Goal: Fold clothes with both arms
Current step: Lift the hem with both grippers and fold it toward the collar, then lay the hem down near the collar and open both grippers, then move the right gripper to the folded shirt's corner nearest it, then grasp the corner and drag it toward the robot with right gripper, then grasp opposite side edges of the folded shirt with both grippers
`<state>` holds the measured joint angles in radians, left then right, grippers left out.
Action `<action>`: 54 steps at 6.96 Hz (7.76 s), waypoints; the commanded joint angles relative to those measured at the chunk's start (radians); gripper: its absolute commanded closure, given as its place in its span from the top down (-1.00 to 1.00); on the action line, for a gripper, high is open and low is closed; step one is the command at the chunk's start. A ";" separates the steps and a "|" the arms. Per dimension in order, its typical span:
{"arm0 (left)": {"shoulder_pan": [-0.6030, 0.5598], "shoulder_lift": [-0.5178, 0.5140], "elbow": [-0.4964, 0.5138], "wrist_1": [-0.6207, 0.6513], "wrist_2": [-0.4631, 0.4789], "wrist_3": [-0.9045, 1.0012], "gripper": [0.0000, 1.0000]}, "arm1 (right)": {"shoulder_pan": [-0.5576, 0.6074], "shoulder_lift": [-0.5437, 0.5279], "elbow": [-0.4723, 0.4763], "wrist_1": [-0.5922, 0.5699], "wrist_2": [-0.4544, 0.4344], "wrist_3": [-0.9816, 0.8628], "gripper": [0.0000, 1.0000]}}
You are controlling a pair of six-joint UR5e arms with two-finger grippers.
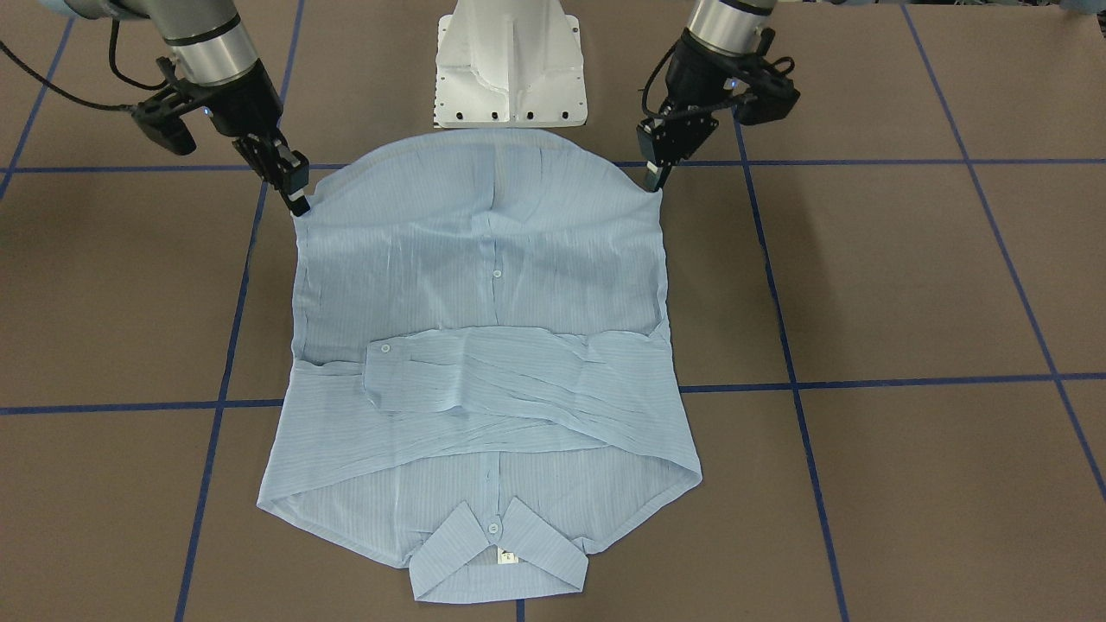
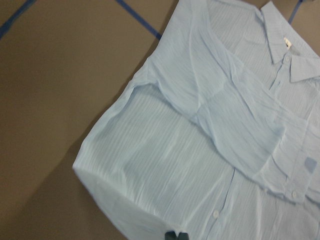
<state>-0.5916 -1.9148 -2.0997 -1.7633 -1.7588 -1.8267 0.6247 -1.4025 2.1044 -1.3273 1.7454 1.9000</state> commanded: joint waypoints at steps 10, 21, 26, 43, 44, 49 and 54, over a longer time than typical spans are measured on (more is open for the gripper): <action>-0.235 -0.441 1.104 -0.630 -0.070 0.090 -1.00 | 0.273 0.496 -0.871 0.063 0.091 -0.305 -1.00; -0.263 -0.382 1.078 -0.680 -0.047 0.118 -0.52 | 0.147 0.192 -0.476 0.125 0.086 -0.117 0.56; -0.261 -0.353 1.031 -0.674 -0.050 0.118 -0.52 | 0.055 0.072 -0.402 0.186 0.083 -0.003 0.56; -0.182 -0.190 0.667 -0.662 -0.192 -0.061 -0.52 | -0.376 -0.276 0.181 0.137 0.626 0.151 0.99; -0.137 -0.132 0.590 -0.662 -0.188 -0.095 -0.50 | -0.335 -0.271 0.178 0.137 0.626 0.151 1.00; 0.107 -0.026 0.442 -0.604 -0.070 -0.279 0.13 | 0.087 -0.058 -0.071 0.142 0.619 0.137 1.00; 0.125 -0.029 0.472 -0.599 -0.067 -0.290 0.08 | 0.090 -0.059 -0.081 0.140 0.609 0.133 1.00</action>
<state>-0.4698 -1.9406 -1.6325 -2.3625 -1.8255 -2.1167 0.7149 -1.4622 2.0267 -1.1872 2.3548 2.0326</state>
